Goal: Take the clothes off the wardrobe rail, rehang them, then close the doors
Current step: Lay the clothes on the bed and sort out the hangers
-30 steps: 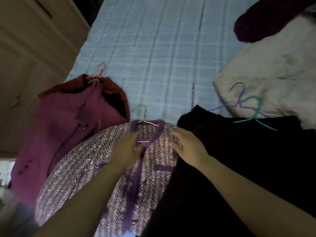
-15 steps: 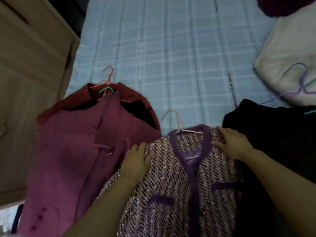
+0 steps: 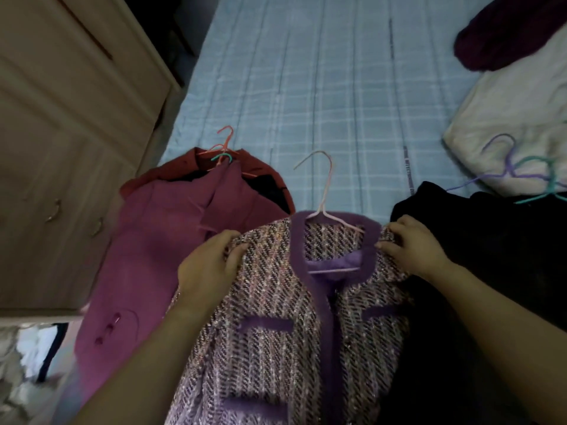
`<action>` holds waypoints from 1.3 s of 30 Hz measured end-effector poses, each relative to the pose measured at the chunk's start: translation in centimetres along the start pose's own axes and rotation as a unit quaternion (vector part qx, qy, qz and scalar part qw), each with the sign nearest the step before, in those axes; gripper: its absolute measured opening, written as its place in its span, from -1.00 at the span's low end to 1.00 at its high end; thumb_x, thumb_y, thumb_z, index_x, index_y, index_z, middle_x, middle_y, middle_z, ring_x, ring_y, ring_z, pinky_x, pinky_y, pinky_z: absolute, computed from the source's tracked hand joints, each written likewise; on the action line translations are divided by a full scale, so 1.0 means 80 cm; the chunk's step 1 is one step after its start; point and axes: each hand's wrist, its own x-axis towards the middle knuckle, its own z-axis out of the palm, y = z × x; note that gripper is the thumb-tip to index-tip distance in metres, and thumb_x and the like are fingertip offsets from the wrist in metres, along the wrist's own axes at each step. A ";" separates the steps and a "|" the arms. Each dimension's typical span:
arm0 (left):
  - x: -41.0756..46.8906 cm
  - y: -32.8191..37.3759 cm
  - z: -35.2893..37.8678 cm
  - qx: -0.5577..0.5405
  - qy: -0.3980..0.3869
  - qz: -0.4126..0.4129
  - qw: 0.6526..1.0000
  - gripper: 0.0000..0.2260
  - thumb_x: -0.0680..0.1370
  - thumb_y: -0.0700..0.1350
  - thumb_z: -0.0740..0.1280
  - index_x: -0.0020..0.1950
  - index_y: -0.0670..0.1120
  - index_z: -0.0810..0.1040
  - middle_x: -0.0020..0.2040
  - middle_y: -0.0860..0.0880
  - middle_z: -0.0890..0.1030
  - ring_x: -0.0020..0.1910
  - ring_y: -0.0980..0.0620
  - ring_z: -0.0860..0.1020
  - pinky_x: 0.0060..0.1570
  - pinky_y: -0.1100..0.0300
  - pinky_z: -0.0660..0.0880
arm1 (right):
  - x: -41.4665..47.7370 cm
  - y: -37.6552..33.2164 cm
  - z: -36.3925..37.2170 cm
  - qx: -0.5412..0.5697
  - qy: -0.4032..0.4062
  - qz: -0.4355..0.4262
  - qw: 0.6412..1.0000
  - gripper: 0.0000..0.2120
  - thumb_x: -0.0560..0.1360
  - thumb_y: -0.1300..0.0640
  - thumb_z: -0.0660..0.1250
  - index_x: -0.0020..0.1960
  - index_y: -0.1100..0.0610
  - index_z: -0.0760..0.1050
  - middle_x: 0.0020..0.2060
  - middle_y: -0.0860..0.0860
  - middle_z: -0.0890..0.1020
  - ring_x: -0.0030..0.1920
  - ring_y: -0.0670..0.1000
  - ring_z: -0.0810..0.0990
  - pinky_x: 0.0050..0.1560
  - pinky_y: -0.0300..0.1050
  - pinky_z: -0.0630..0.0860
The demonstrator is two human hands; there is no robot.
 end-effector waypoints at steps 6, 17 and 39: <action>-0.025 -0.042 -0.108 0.015 0.058 -0.023 0.998 -0.80 0.55 0.10 0.27 0.10 0.06 0.57 0.00 0.06 0.64 -0.04 -0.03 0.59 -0.27 0.20 0.31 | -0.046 -0.116 -0.022 0.120 0.013 -0.050 0.991 -0.88 0.47 0.07 0.38 -0.05 0.10 0.53 -0.20 0.04 0.64 -0.16 0.06 0.59 -0.10 -0.04 0.49; 0.028 -0.224 -0.251 0.047 0.127 -0.052 0.989 -0.63 0.52 0.15 0.15 0.03 -0.11 0.55 -0.07 -0.15 0.59 -0.05 -0.20 0.52 -0.13 0.00 0.42 | -0.012 -0.352 0.032 0.198 0.074 -0.165 0.964 -0.75 0.47 0.13 0.39 0.15 0.05 0.53 -0.06 -0.03 0.65 -0.21 -0.06 0.56 -0.17 -0.20 0.41; 0.237 -0.260 0.046 -0.048 -0.193 0.076 0.977 -0.50 0.55 0.02 0.29 0.44 -0.13 0.31 0.40 -0.11 0.38 0.36 -0.10 0.35 0.34 0.05 0.27 | 0.185 -0.282 0.176 0.033 -0.020 0.051 0.998 -0.69 0.47 0.11 0.36 0.20 0.08 0.49 0.04 0.08 0.58 0.02 0.13 0.54 -0.11 -0.14 0.36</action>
